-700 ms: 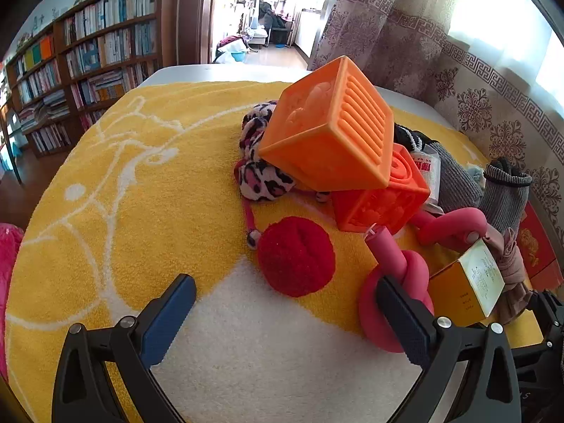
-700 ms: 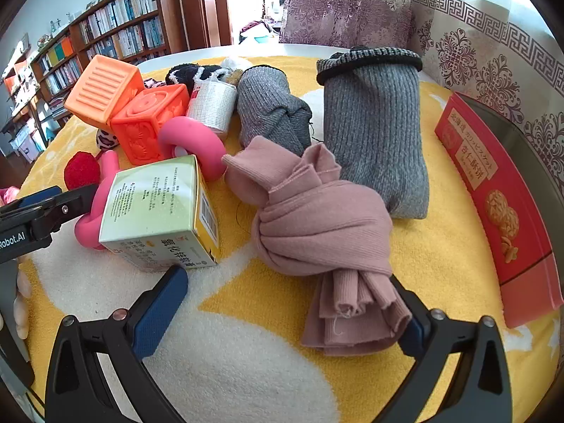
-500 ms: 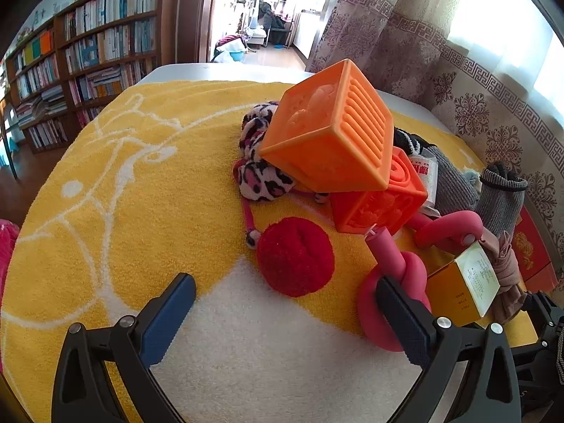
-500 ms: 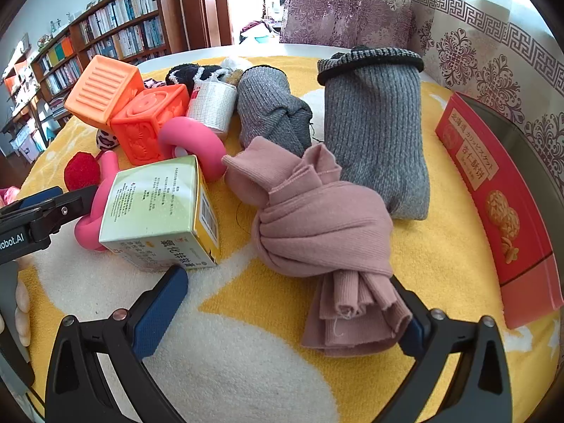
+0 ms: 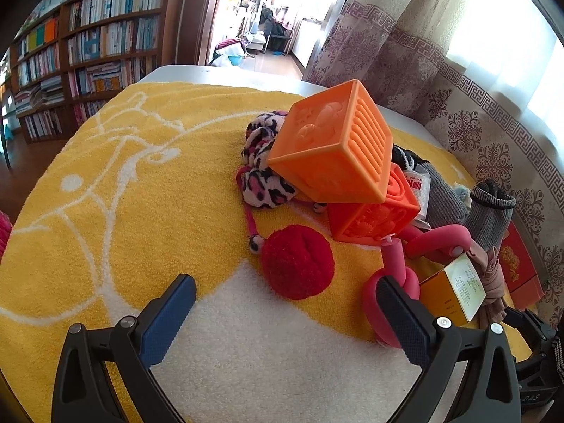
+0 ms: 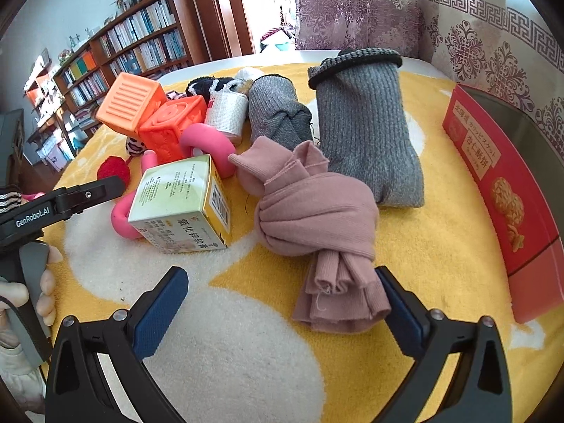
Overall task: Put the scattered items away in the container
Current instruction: 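Grasp the pink knotted cloth with the right gripper while the left gripper grasps the red pompom ball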
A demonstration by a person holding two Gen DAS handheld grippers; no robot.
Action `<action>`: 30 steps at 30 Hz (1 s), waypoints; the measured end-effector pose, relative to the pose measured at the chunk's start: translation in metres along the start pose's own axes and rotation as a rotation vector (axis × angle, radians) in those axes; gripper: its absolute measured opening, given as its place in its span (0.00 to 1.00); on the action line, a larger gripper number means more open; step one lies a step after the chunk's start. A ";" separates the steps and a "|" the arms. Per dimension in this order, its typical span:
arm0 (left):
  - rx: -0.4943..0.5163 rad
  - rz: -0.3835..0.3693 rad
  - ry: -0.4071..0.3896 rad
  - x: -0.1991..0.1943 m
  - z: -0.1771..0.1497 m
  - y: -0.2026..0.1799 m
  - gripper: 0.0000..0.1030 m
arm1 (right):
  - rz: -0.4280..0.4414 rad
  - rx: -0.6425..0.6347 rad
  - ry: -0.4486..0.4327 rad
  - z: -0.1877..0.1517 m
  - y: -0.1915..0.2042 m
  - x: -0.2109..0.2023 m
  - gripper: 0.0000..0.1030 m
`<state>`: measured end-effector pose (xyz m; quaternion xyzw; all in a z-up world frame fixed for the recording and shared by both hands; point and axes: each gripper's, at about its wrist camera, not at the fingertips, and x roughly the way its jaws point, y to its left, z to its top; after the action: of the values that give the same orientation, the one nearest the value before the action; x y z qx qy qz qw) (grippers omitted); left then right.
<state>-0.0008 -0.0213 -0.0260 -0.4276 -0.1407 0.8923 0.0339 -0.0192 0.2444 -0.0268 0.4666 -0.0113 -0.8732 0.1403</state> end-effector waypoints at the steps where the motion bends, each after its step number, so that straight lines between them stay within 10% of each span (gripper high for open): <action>1: 0.009 -0.004 -0.021 -0.004 0.000 -0.002 1.00 | 0.019 0.009 -0.012 -0.007 0.004 -0.002 1.00; 10: 0.159 -0.015 -0.043 -0.016 0.003 -0.032 1.00 | 0.030 0.049 -0.094 -0.004 -0.008 -0.016 0.86; 30: 0.033 0.038 0.013 0.017 0.018 -0.012 0.96 | 0.062 0.098 -0.059 -0.001 -0.016 0.007 0.72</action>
<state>-0.0265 -0.0111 -0.0247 -0.4352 -0.1176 0.8923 0.0250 -0.0261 0.2583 -0.0357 0.4464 -0.0725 -0.8803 0.1438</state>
